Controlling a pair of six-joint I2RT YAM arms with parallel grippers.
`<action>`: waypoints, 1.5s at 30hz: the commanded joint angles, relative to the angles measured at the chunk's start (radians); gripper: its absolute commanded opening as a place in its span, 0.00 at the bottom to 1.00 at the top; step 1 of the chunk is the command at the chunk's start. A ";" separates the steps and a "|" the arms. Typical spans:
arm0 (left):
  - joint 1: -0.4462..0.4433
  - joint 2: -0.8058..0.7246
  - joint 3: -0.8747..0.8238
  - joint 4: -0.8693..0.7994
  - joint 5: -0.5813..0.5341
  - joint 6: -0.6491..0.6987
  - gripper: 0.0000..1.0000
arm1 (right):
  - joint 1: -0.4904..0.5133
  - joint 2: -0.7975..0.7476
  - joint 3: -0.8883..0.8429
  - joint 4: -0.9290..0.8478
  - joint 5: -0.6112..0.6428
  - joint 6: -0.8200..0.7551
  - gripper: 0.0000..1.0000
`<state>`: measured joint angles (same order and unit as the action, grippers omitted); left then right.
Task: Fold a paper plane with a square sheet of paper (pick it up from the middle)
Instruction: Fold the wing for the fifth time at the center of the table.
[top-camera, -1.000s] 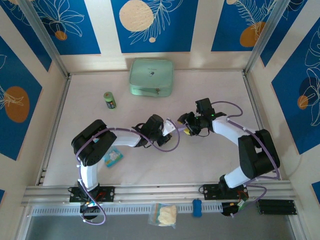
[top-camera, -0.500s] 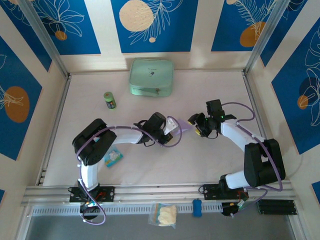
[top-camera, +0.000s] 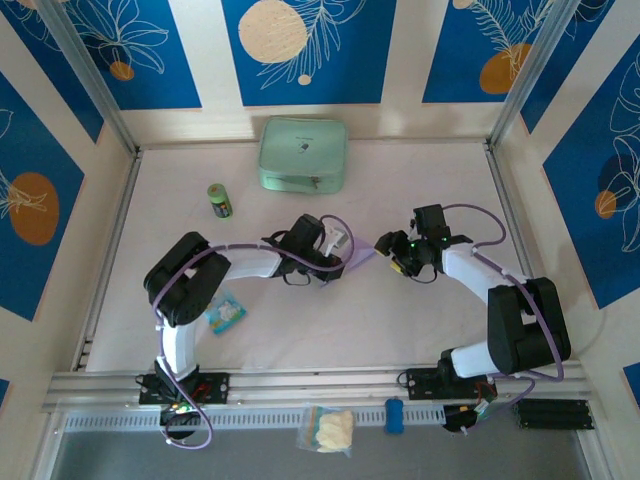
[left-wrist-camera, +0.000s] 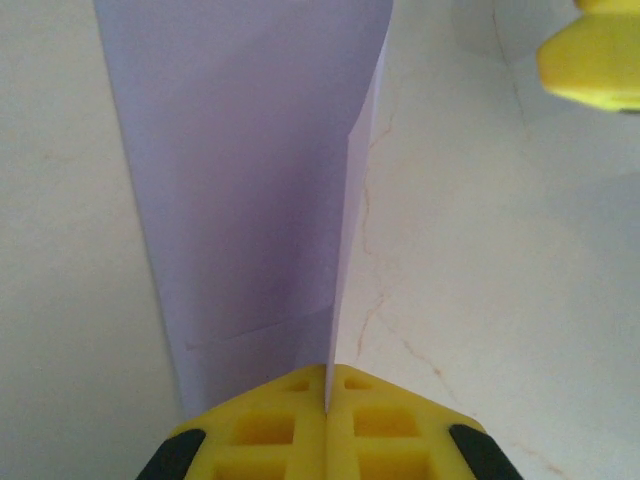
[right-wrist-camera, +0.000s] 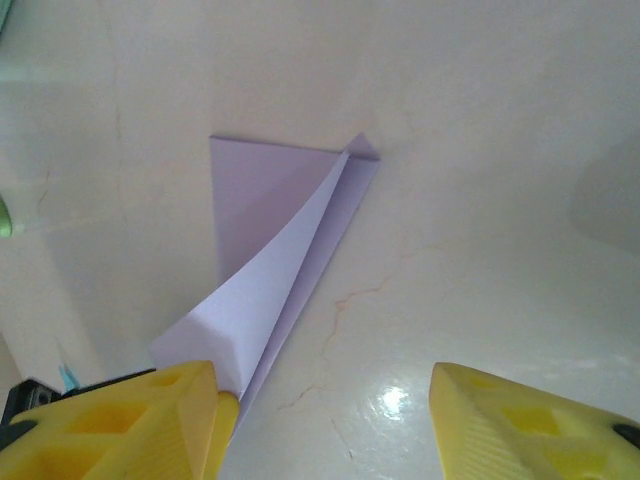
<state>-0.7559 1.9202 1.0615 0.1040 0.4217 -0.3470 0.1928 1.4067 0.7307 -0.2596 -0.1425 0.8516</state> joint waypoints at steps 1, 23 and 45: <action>0.009 0.014 -0.019 0.094 0.079 -0.175 0.00 | 0.003 0.021 -0.007 0.046 -0.069 -0.098 0.59; 0.045 0.078 -0.103 0.333 0.161 -0.557 0.00 | 0.103 0.171 0.066 0.033 -0.074 -0.250 0.59; 0.064 0.117 -0.138 0.390 0.178 -0.643 0.00 | 0.158 0.347 0.184 -0.020 -0.014 -0.230 0.57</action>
<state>-0.7021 2.0060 0.9413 0.4706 0.5766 -0.9718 0.3332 1.7012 0.8948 -0.2939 -0.1711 0.6216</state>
